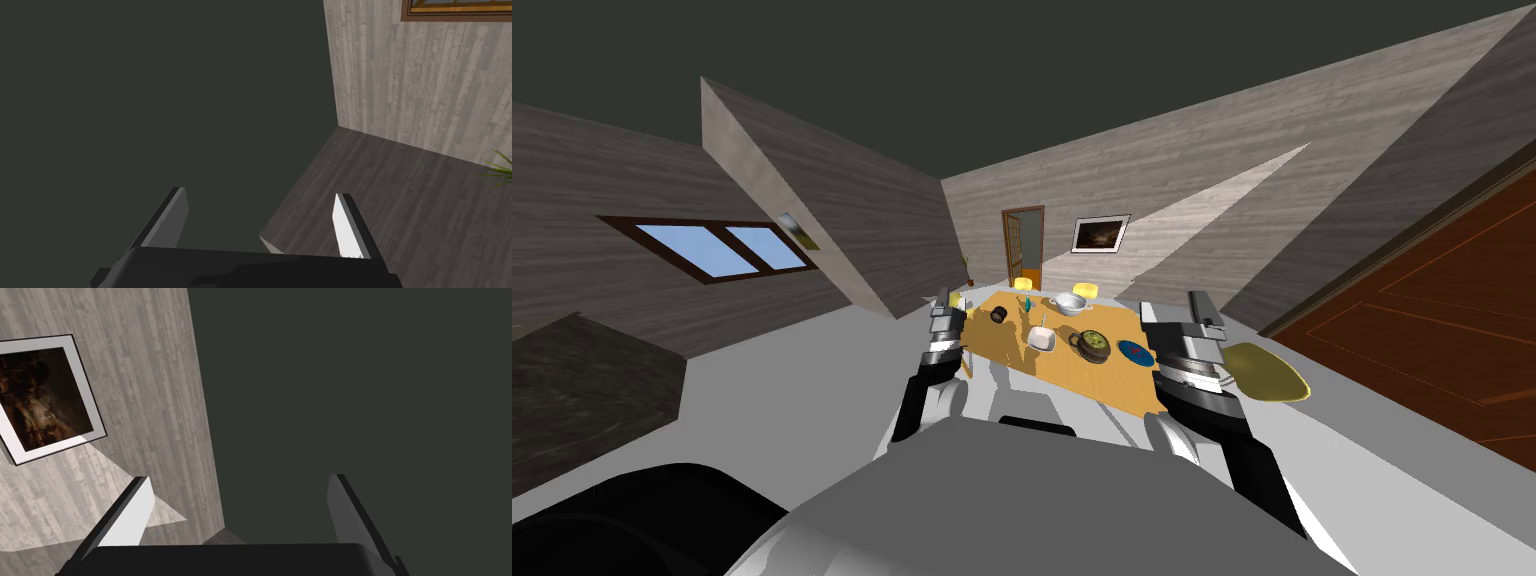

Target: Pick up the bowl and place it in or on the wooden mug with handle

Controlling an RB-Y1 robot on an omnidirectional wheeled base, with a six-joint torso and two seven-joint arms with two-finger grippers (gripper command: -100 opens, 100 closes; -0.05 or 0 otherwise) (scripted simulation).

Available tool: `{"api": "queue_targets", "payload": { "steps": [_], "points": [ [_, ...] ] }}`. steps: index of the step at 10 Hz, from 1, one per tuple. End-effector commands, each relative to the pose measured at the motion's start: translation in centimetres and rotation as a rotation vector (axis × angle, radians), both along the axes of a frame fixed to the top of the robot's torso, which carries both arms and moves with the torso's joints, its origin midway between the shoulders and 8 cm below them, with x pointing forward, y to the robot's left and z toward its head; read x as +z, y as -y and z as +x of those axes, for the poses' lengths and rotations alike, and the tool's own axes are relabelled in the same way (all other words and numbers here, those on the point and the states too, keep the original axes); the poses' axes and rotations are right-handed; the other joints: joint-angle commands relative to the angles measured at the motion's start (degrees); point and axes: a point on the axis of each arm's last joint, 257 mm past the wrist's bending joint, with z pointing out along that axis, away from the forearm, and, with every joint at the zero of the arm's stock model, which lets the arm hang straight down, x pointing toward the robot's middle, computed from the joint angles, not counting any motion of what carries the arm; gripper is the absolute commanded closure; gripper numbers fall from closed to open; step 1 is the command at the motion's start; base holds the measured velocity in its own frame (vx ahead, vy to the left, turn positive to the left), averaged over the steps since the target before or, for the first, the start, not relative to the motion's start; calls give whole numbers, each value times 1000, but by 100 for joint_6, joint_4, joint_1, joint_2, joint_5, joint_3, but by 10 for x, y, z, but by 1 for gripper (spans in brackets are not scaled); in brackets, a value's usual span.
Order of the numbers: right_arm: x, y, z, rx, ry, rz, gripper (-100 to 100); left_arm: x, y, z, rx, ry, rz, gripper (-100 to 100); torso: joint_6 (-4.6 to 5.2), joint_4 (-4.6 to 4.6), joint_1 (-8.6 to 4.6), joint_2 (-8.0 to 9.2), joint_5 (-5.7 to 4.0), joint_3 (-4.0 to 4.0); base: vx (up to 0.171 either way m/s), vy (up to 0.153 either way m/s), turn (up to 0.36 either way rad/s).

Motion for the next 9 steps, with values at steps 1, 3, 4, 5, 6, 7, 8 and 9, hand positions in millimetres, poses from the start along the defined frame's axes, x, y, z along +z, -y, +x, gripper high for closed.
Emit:
{"api": "queue_targets", "payload": {
  "steps": [1, 3, 4, 5, 6, 7, 8, 9],
  "points": [
    [0, 0, 0, 0, 0, 0, 0, -5, 5, 5, -20, -17, 24, -100, 0, 0, 0, 0, 0, 0, -4, -13, -8],
    [0, 0, 0, 0, 0, 0, 0, -16, 12, 16, -54, -54, 55, -100, 0, 0, -8, 2, -2, 1, -11, -32, -14],
    [0, 0, 0, 0, 0, 0, 0, -24, 16, 23, -71, -77, 68, -100, 1, 1, -12, 4, -2, 2, -16, -48, -14],
    [0, 0, 0, 0, 0, 0, 0, -33, 19, 31, -88, -104, 78, -100, 1, 1, -17, 4, -3, 2, -21, -56, -20],
    [0, 0, 0, 0, 0, 0, 0, -44, 23, 40, -104, -134, 85, -100, 1, 1, -19, 5, -4, 3, -25, -67, -22],
    [0, 0, 0, 0, 0, 0, 0, -55, 26, 49, -120, -165, 90, -100, 0, 1, -24, 8, -5, 4, -22, -76, -20],
    [0, 0, 0, 0, 0, 0, 0, -68, 29, 59, -136, -200, 92, -100, 1, 1, -27, 6, -6, 3, -12, -89, -31],
    [0, 0, 0, 0, 0, 0, 0, -82, 32, 69, -150, -237, 93, -100, 1, 1, -33, 4, -7, 2, -23, -89, -24]
  ]
}}
